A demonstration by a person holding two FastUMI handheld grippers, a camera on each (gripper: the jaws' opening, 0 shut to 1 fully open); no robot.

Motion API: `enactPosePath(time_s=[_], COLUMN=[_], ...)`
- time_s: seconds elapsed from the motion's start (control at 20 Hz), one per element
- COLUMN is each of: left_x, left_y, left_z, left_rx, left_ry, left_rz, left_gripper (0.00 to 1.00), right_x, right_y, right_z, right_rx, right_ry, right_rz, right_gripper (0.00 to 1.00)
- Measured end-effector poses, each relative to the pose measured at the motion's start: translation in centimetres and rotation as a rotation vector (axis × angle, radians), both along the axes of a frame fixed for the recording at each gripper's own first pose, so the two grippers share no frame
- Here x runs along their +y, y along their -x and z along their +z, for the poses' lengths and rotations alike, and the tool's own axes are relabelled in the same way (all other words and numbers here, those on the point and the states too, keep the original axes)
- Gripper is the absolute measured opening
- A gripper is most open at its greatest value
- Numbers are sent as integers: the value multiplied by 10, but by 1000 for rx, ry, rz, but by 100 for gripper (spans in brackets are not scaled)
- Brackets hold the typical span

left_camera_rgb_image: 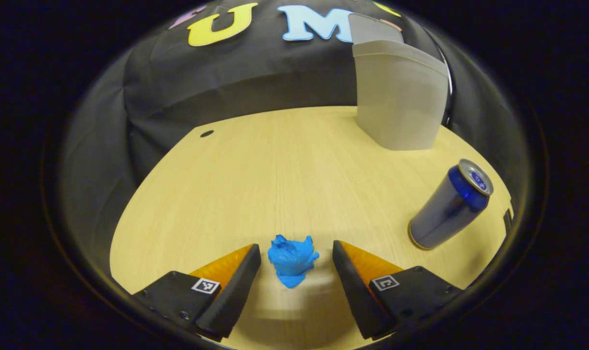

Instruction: Press the lid of the desktop garbage bin to open it, pick up the crumpled paper on the desktop and throw it into the bin, then pick up the pop can on the desktop and drop it into the bin, and finally close the garbage bin lid.

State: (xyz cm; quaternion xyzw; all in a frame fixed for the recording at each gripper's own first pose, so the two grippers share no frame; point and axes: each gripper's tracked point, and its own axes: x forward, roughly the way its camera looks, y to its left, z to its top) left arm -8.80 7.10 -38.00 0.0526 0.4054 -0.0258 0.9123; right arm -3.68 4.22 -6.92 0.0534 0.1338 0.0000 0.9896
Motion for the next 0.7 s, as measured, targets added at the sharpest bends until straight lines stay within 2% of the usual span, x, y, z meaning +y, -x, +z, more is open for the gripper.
enactPosePath(time_s=[0.25, 0.3, 0.35, 0.4, 0.45, 0.55, 0.6, 0.65, 0.7], left_x=[-1, -1, -4, -7, -8, -11, -11, -10, -10], left_y=[0, 1, 2, 2, 1, 2, 0, 1, 2], left_z=[-3, -4, -5, -7, -7, -8, -7, -7, -7], left_rx=[4, 10, 7, 10, 11, 7, 4, 5, 0], left_ry=[-16, -15, -4, 5, 4, 19, 24, 23, 25], left_rz=[-4, 7, 11, 12, 15, 9, 19, 13, 19], left_gripper=[84, 84, 68, 66, 52, 53, 50, 41, 37], right_x=[-4, -5, -6, -7, -8, -11, -12, -13, -15], right_y=[-3, -4, -4, -3, -3, -5, -4, -4, -4], right_z=[-1, -2, -1, -1, -1, -5, -7, -7, -7], right_rx=[-1, 1, 0, -3, -5, 0, 4, 5, 4], right_ry=[-2, -3, -3, -2, 0, 1, -3, -9, -14], right_rz=[4, 6, 7, 7, 7, 9, 10, 10, 7], right_gripper=[94, 94, 94, 94, 94, 94, 94, 94, 94])
